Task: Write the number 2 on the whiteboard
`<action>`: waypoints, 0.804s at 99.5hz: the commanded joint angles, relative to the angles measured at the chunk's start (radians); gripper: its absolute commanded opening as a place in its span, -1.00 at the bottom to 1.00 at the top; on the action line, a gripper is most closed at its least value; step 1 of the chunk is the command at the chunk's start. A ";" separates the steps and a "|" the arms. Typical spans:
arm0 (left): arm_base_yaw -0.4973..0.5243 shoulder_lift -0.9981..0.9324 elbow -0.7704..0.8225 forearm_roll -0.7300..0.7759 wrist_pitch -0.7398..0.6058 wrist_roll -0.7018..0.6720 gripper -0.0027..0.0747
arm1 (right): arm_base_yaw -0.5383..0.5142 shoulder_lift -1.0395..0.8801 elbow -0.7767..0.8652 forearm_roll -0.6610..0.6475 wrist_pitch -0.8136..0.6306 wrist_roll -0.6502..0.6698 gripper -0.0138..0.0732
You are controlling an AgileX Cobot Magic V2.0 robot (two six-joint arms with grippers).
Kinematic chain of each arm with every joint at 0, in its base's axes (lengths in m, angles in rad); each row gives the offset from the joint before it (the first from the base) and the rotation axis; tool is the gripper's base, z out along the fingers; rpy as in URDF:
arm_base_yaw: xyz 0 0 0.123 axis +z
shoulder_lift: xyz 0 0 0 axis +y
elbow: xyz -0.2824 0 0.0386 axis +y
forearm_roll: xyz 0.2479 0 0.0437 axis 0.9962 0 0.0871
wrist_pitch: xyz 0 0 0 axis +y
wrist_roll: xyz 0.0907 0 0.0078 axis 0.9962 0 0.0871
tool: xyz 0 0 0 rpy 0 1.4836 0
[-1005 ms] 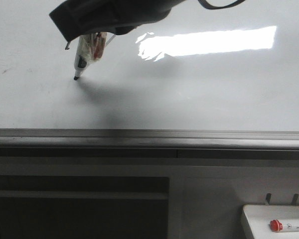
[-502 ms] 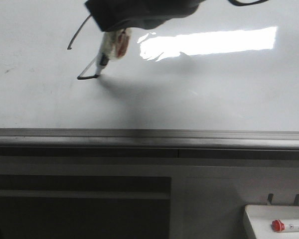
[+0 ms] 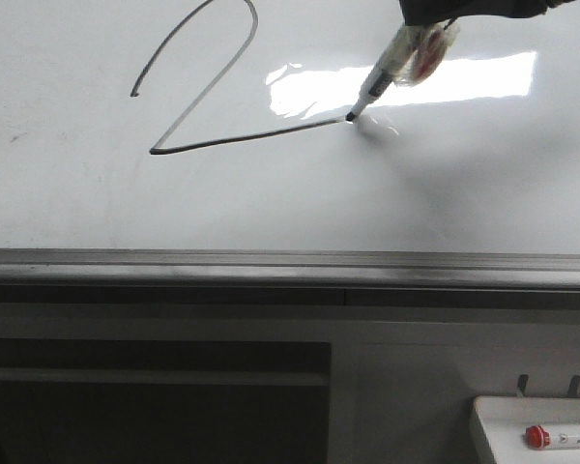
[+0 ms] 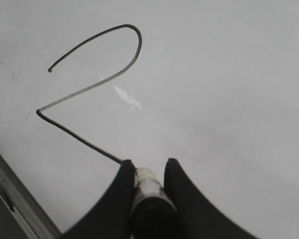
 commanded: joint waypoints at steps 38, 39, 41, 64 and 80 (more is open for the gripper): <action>-0.008 0.209 -0.024 -0.403 -0.101 0.289 -0.22 | 0.332 -0.101 -0.318 -0.026 0.274 -0.039 -0.85; -0.008 0.218 -0.029 -0.414 -0.101 0.311 -0.15 | 0.341 -0.098 -0.325 -0.032 0.286 -0.039 -0.85; -0.008 0.247 -0.033 -0.447 -0.101 0.344 -0.08 | 0.366 -0.089 -0.343 -0.043 0.301 -0.039 -0.85; -0.008 0.505 -0.167 -0.631 -0.016 0.568 0.06 | 0.479 0.019 -0.471 -0.070 0.521 -0.039 -0.85; -0.008 0.587 -0.219 -0.658 0.079 0.574 -0.05 | 0.479 0.036 -0.499 0.003 0.591 -0.039 -0.85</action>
